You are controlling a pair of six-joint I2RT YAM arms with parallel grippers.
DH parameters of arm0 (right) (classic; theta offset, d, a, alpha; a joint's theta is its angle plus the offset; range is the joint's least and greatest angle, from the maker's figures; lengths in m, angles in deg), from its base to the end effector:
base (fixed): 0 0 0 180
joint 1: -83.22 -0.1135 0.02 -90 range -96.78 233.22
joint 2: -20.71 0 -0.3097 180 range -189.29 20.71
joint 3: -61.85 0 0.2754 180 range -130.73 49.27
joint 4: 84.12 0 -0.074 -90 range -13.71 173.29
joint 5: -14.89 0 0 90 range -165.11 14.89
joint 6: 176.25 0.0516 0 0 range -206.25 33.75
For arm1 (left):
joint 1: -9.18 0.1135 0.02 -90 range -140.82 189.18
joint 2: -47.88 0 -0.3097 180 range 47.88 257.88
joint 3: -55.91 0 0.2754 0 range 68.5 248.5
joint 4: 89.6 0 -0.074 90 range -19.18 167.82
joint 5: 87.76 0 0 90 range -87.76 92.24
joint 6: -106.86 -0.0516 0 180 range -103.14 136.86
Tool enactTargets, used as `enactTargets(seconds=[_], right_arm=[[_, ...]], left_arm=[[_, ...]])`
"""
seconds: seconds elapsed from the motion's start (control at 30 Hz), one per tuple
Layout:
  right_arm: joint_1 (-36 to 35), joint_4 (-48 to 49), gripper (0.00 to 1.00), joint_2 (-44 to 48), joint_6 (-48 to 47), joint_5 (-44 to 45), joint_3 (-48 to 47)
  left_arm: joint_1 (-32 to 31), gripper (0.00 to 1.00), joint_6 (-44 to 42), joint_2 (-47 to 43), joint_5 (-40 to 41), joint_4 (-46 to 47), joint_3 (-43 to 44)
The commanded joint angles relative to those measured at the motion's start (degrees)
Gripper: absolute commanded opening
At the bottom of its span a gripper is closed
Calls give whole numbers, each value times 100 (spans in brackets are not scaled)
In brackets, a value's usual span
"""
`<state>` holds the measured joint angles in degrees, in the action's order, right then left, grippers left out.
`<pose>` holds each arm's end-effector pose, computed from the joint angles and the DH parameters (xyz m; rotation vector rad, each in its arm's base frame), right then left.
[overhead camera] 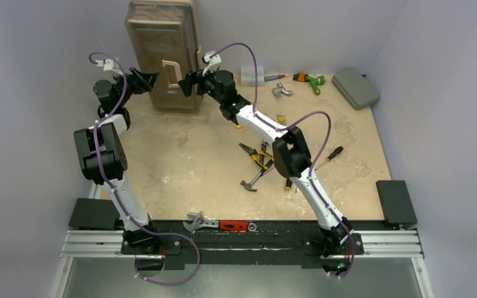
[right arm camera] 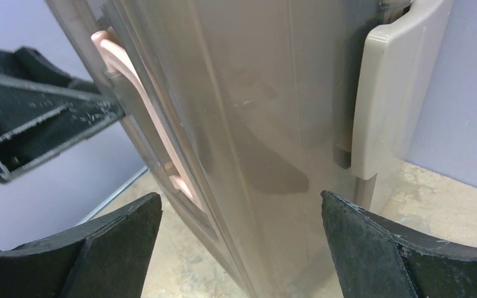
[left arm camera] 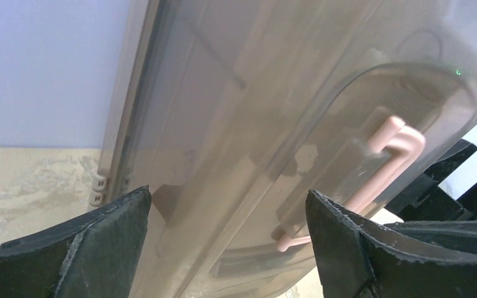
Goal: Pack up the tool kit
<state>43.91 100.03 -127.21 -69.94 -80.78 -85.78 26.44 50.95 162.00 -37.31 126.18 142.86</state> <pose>0.5251 0.4366 0.2850 -0.3926 1.5144 0.8481 0.4911 0.1182 0.2874 -0.0780 1.4948 -0.7262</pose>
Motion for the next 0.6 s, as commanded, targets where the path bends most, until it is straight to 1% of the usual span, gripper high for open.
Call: enactTargets(seconds=[0.0, 0.13, 0.17, 0.23, 0.3, 0.47, 0.57], right_arm=[[-80, 460, 99, -67, 95, 982, -458], [-94, 424, 99, -297, 286, 1139, -730], [-94, 435, 97, -314, 344, 1173, -737], [-103, 487, 91, -329, 443, 1294, -724], [-112, 551, 85, -345, 501, 1413, -725], [-121, 563, 84, -294, 432, 1432, -632], [-121, 725, 82, 53, 268, 1418, -86]], left_arm=[[-22, 88, 208, 170, -345, 732, 182], [-164, 75, 264, 264, -359, 863, 179], [-208, 71, 265, 257, -353, 880, 168], [-316, 65, 234, 213, -332, 931, 69], [-410, 62, 138, 90, -231, 962, -95], [-645, 58, -37, -357, -110, 1095, -637], [-820, 55, -69, -585, -53, 1212, -953]])
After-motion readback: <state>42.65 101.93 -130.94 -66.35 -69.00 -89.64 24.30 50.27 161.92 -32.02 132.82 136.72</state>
